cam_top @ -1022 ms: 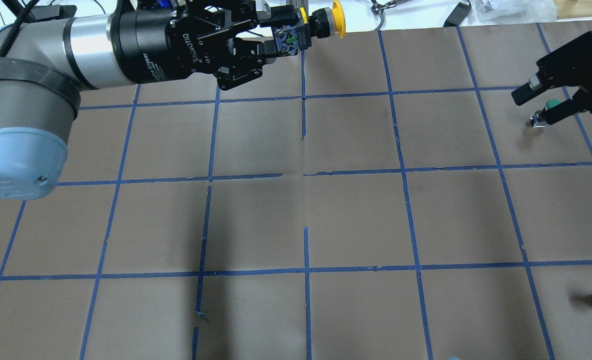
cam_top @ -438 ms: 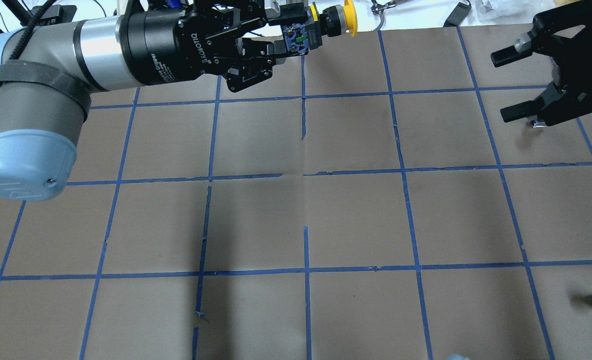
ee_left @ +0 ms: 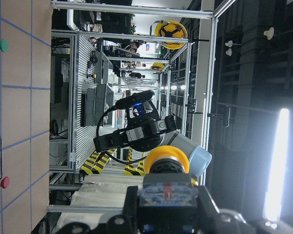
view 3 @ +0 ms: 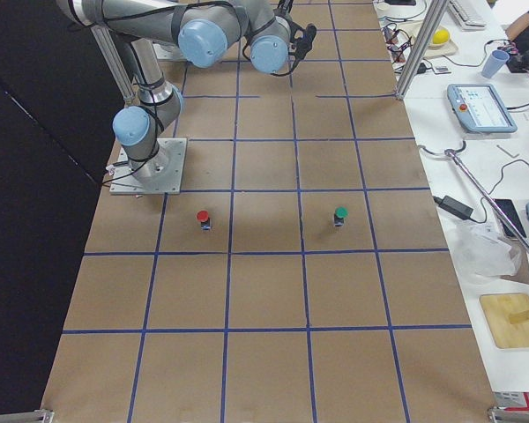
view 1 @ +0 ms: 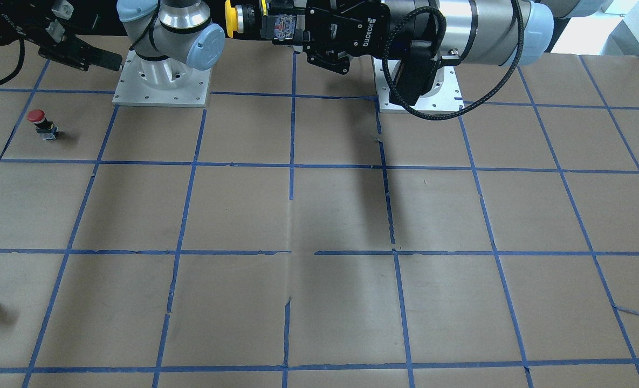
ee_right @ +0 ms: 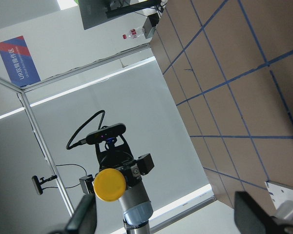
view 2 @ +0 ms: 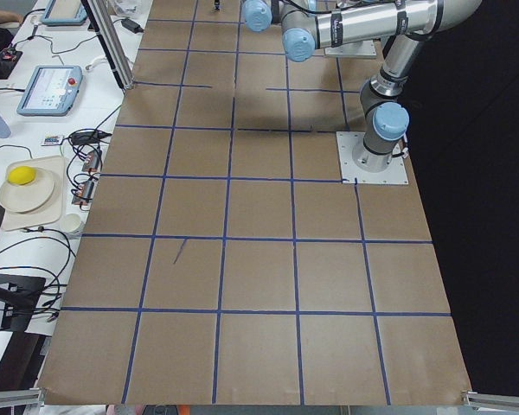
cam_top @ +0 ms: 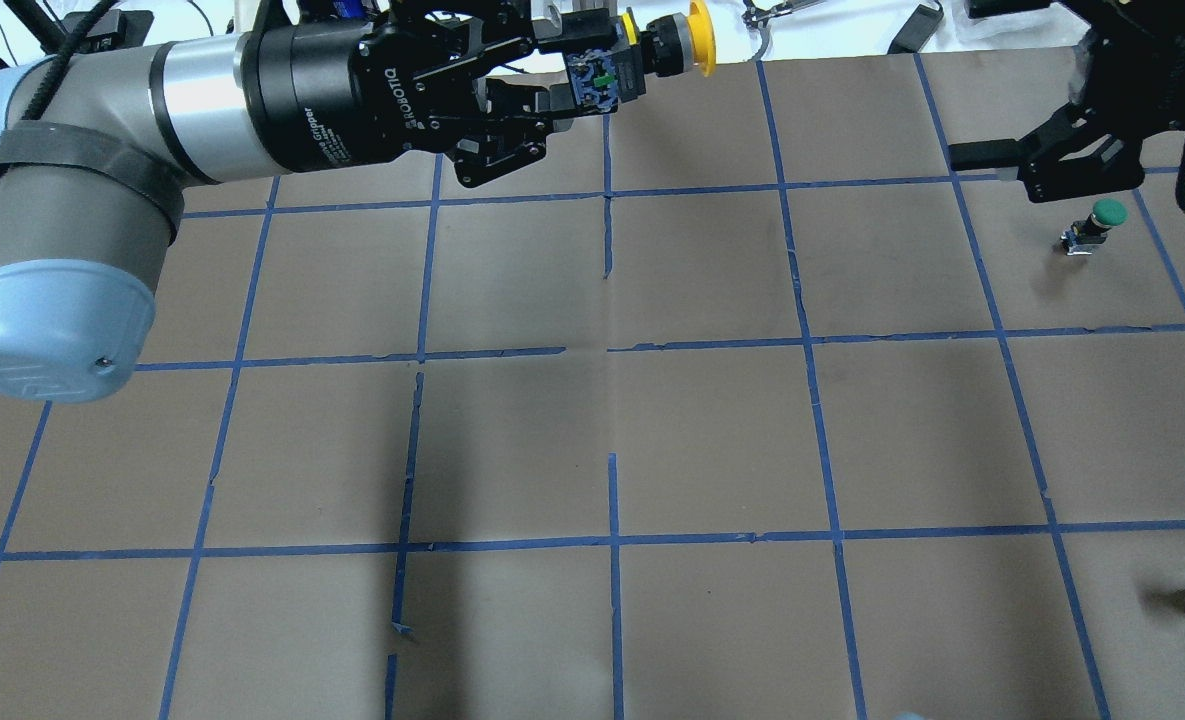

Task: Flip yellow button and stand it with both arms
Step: 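Hold the yellow button up with the left gripper while the right gripper approaches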

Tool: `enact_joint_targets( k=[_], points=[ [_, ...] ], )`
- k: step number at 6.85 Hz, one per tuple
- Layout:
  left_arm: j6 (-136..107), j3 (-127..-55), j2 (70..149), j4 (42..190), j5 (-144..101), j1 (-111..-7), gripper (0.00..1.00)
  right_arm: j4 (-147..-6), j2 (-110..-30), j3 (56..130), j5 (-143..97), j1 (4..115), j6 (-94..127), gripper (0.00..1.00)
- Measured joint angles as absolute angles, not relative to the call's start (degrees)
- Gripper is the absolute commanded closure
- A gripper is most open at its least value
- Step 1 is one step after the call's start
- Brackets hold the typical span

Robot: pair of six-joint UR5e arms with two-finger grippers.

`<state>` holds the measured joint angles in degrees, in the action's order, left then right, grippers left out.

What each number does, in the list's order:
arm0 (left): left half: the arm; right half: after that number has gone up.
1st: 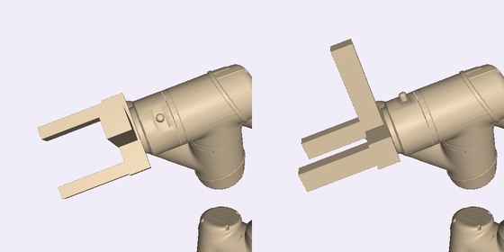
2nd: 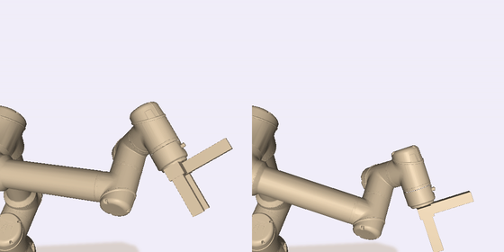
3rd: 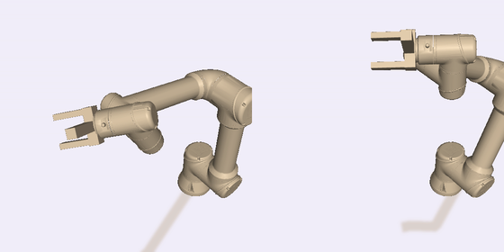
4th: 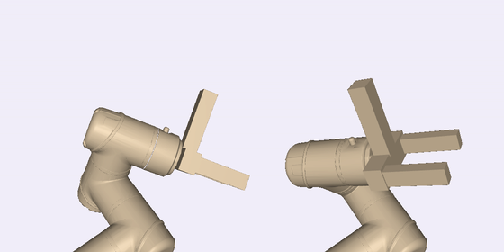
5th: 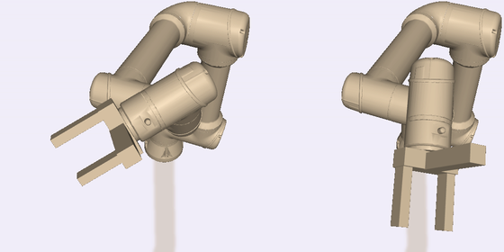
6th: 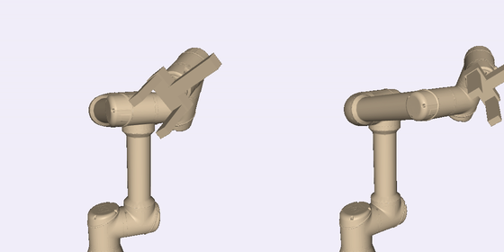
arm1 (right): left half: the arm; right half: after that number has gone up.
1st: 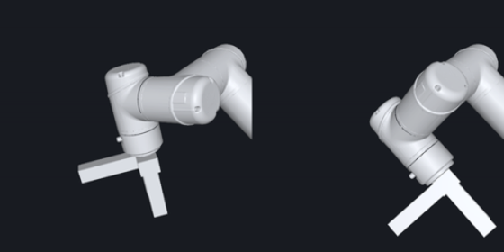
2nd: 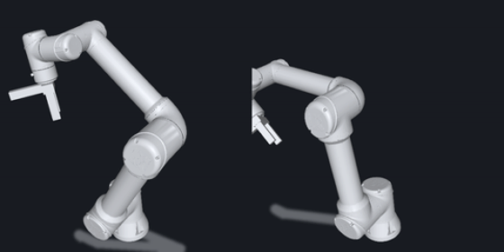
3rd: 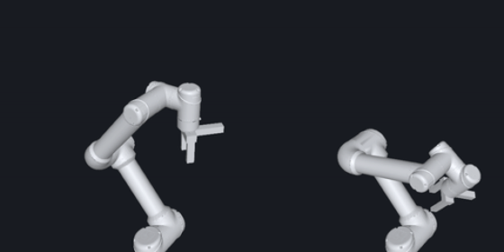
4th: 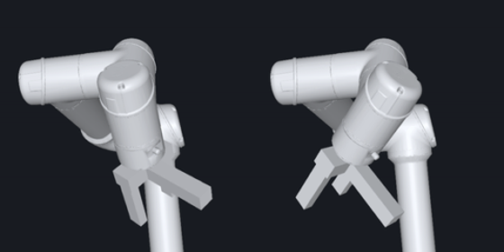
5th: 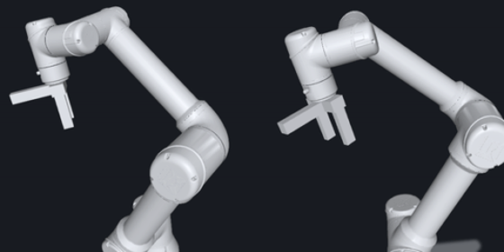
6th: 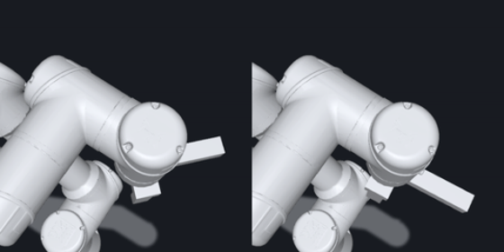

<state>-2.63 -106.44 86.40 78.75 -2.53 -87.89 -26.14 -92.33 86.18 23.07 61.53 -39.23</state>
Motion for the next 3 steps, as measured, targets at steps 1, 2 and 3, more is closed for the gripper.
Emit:
enact_joint_targets(
  k=[1,2,3],
  points=[
    [-2.57,-106.8,86.53,78.69,-2.51,-87.89,1.0,-24.82,-92.38,86.11,21.62,62.95,-39.28,0.0],
    [-2.53,-107.31,86.52,78.3,-2.55,-87.92,1.0,-25.85,-92.26,86.25,21.12,63.86,-38.97,0.0],
    [-2.53,-107.6,86.55,77.76,-2.62,-87.95,1.0,-27.82,-92.24,86.34,21.05,64.75,-37.81,0.0]
  ],
)
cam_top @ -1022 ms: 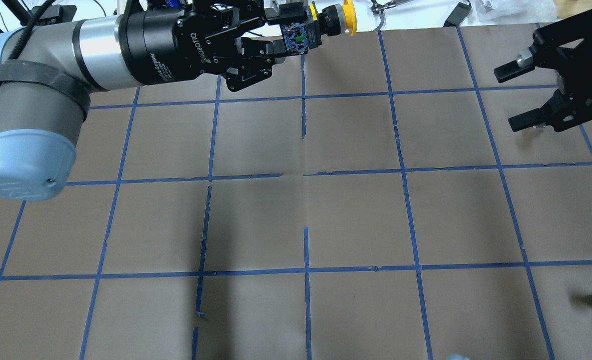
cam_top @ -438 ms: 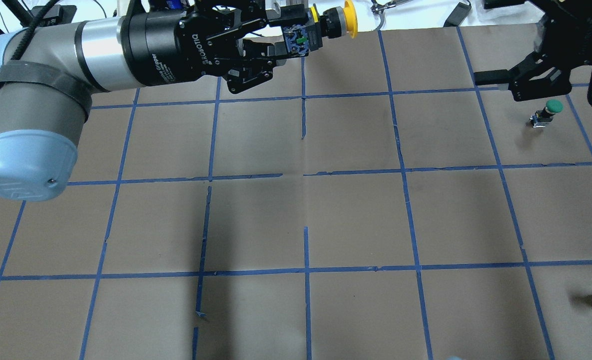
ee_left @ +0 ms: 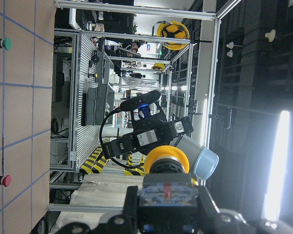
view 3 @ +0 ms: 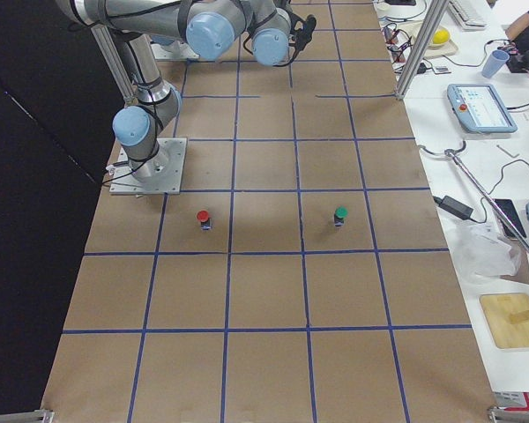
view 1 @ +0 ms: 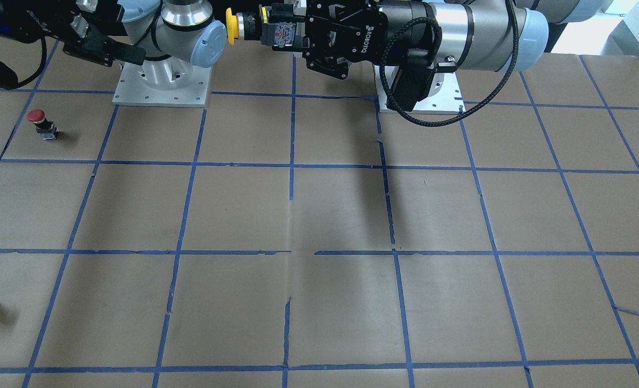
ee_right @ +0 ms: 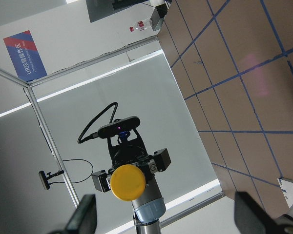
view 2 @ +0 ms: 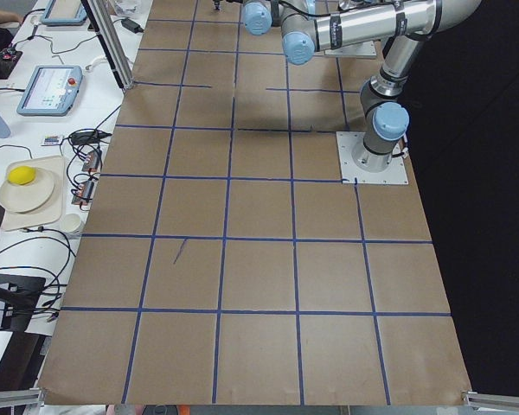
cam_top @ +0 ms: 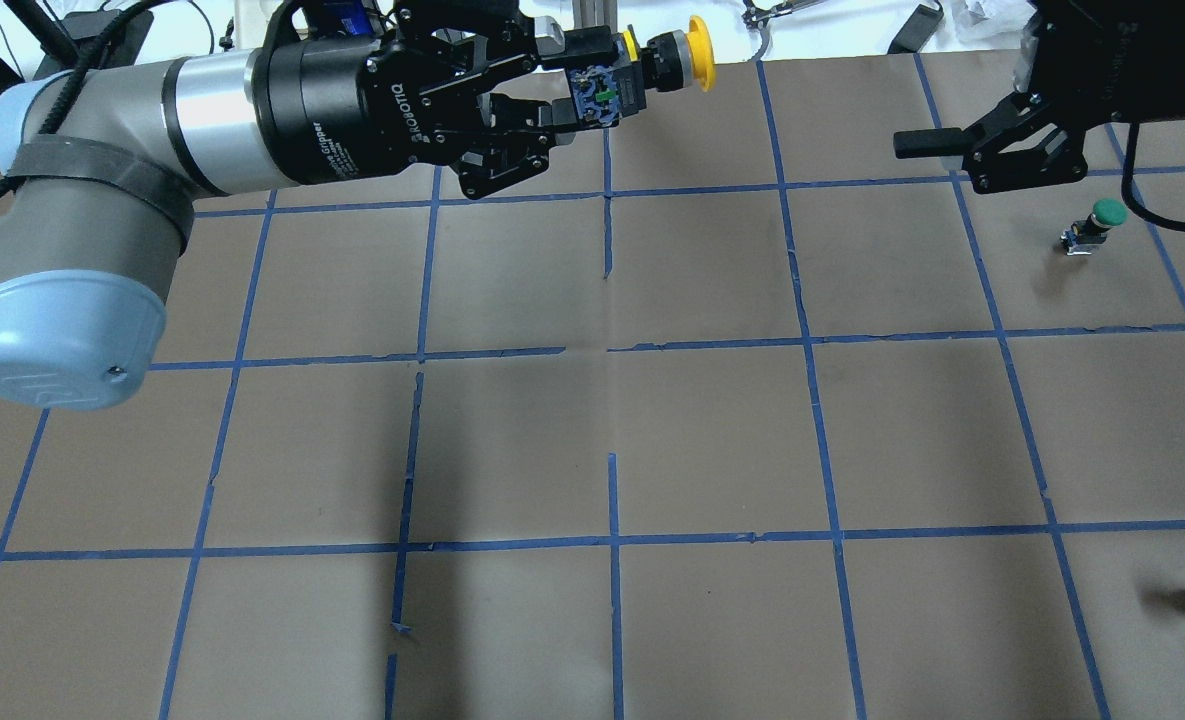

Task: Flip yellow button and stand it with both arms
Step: 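Hold the yellow button up with the left gripper while the right gripper approaches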

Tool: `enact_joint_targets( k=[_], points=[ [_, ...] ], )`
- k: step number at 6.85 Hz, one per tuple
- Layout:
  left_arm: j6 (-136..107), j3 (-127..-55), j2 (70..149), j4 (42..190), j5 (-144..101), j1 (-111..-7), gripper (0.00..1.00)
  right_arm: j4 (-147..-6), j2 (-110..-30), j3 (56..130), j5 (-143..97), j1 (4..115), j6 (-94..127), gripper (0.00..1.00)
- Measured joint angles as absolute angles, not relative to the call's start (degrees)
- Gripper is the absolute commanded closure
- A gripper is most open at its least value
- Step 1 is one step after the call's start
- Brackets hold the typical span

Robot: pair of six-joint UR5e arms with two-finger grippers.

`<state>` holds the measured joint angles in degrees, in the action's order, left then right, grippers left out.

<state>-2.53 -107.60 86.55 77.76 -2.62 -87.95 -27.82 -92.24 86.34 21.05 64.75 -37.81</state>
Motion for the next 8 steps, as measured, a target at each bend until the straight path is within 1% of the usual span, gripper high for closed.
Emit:
enact_joint_targets(
  k=[2,5,7,8],
  points=[
    [-2.55,-107.72,86.6,77.39,-2.71,-87.98,1.0,-34.08,-92.13,86.39,19.53,68.78,-32.25,0.0],
    [-2.55,-107.75,86.61,77.29,-2.72,-87.98,1.0,-54.52,-91.0,86.55,16.16,75.85,-12.09,0.02],
    [-2.53,-107.75,86.62,77.21,-2.72,-87.98,1.0,-57.7,-90.97,86.71,16.31,78.84,-8.45,0.02],
    [-2.51,-107.75,86.65,77.02,-2.73,-87.98,1.0,-57.81,-91.1,86.76,16.59,79.51,-7.69,0.06]
  ],
)
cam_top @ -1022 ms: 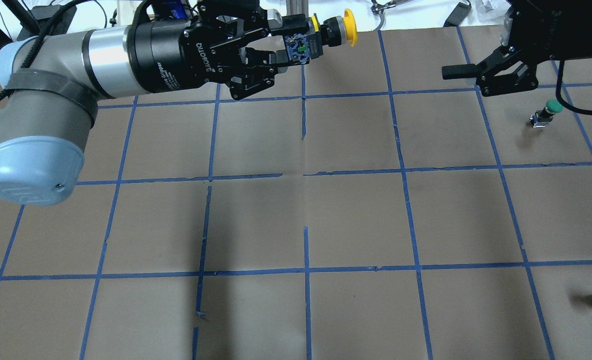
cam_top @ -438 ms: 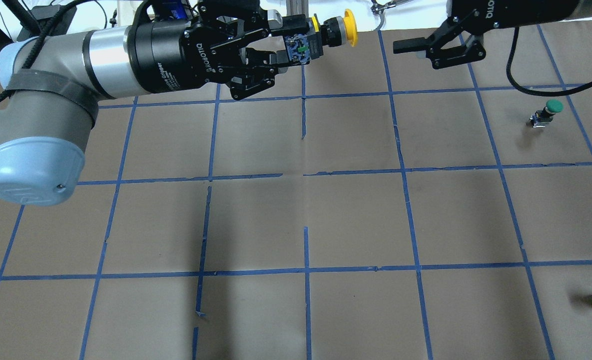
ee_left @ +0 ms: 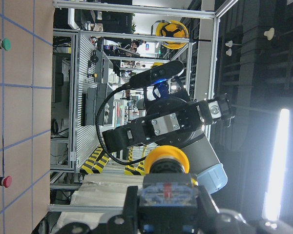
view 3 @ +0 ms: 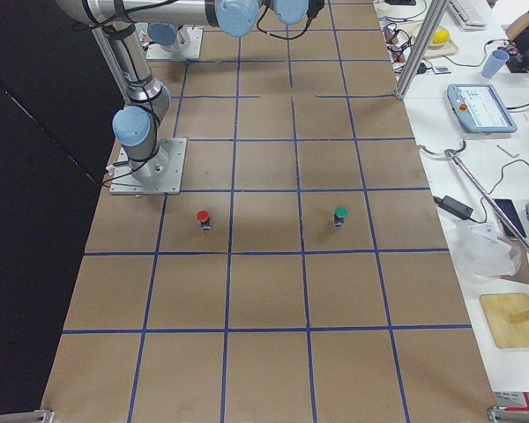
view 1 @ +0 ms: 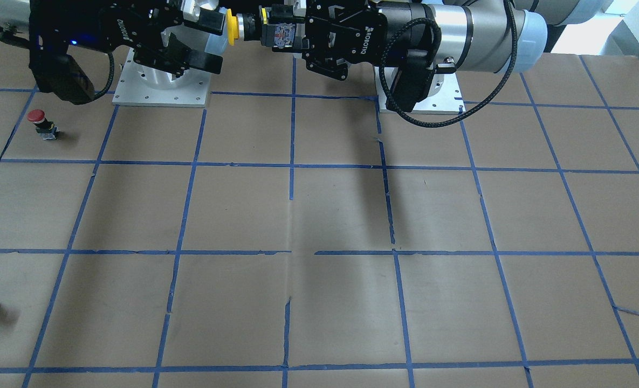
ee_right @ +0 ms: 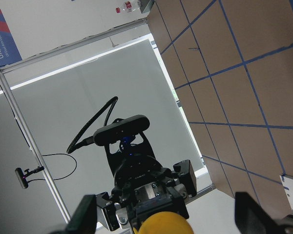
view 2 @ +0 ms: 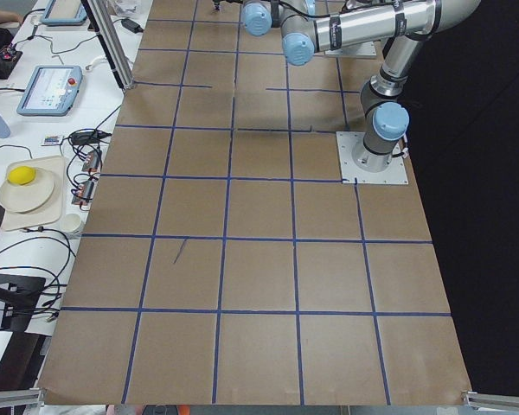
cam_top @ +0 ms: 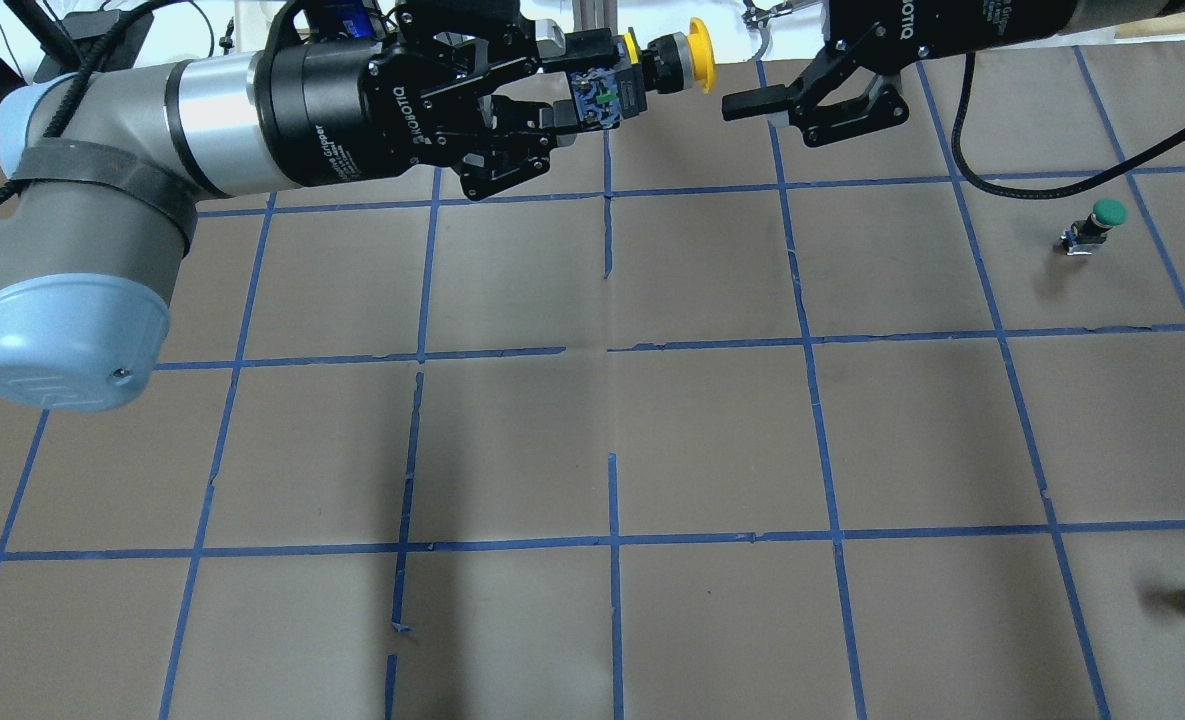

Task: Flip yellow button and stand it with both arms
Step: 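Hold the yellow button up with the left gripper while the right gripper approaches, then close the right gripper on the yellow button held by the left gripper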

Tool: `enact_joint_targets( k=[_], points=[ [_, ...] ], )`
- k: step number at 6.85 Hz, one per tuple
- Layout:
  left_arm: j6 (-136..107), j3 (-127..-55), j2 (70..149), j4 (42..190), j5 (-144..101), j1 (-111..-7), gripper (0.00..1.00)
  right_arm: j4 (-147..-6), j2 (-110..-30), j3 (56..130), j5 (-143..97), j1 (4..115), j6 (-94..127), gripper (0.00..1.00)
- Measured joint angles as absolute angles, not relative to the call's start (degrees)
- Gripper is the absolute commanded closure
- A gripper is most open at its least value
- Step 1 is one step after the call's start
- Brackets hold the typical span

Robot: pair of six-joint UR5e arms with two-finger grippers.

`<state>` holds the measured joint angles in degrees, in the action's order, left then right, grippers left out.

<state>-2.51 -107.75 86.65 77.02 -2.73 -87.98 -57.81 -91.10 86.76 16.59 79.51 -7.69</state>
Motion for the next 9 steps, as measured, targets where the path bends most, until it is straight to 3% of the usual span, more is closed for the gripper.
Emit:
enact_joint_targets(
  k=[1,9],
  points=[
    [-2.53,-107.75,86.65,76.74,-2.73,-87.98,1.0,-57.85,-91.18,86.93,16.72,79.99,-7.37,0.11],
    [-2.34,-107.75,86.82,76.46,-2.79,-87.98,1.0,-55.62,-93.62,87.8,16.62,80.41,-7.17,0.11]
  ],
)
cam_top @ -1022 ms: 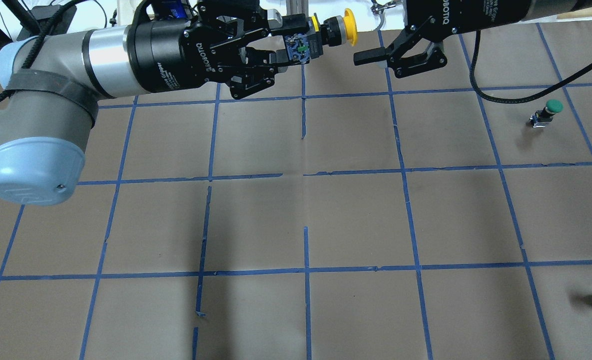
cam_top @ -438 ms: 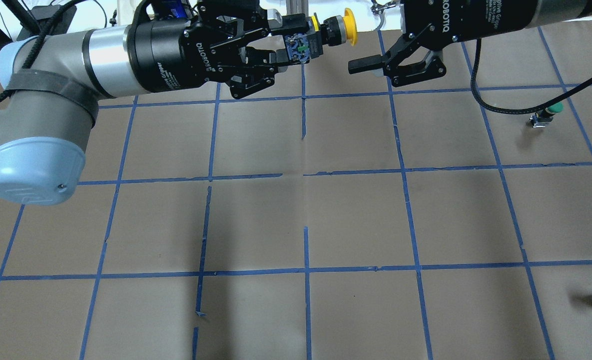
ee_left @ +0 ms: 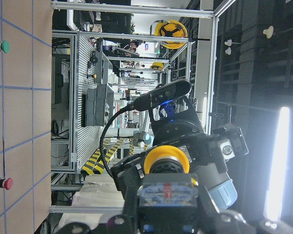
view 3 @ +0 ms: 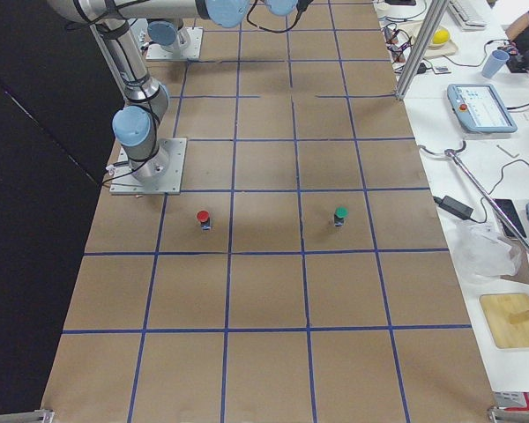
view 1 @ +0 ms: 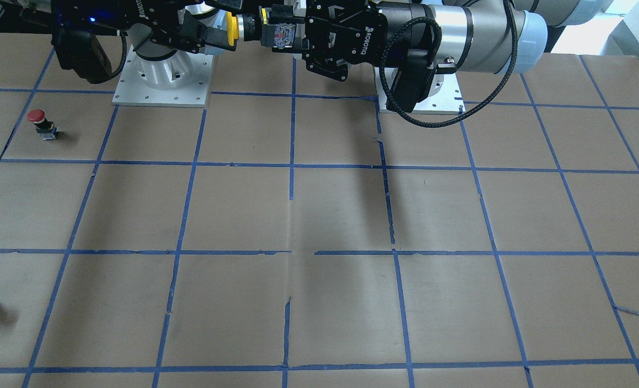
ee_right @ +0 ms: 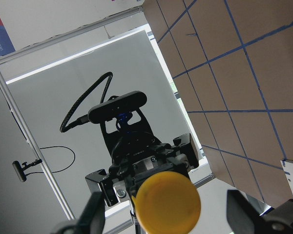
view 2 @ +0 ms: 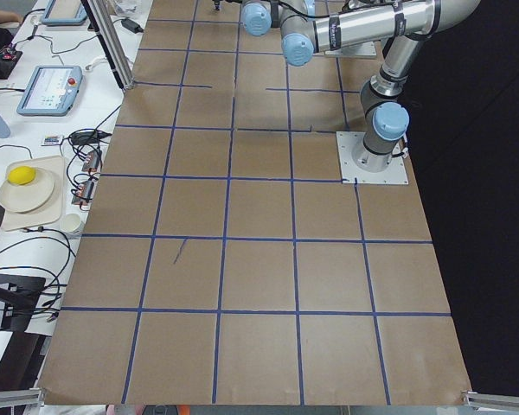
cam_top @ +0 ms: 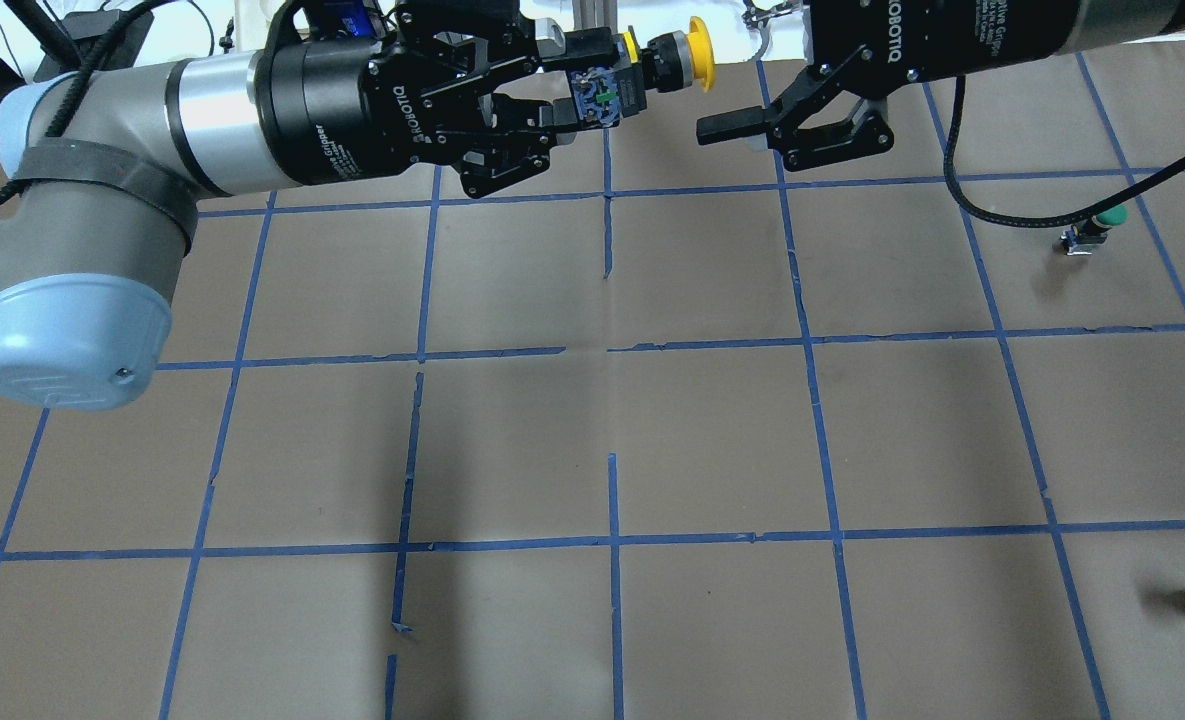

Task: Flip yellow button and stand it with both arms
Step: 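Close the right gripper on the yellow button held by the left gripper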

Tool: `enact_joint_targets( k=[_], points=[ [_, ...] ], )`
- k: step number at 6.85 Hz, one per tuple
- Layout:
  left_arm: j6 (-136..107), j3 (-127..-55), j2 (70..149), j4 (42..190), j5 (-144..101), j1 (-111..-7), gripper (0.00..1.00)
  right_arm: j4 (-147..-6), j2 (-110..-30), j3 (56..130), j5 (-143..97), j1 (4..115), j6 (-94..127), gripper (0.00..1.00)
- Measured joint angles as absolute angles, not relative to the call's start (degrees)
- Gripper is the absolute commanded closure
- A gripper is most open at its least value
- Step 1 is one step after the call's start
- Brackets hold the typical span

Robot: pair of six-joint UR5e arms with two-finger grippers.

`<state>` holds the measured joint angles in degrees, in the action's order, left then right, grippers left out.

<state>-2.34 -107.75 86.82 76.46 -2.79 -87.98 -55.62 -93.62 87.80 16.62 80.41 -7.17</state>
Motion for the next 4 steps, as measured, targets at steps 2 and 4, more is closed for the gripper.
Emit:
enact_joint_targets(
  k=[2,4],
  points=[
    [-2.31,-107.75,86.83,76.46,-2.75,-87.98,1.0,-55.86,-93.45,88.09,16.48,80.35,-7.23,0.2],
    [-2.29,-107.75,86.83,76.46,-2.73,-87.98,1.0,-55.9,-93.44,88.22,16.37,80.33,-7.27,0.66]
  ],
)
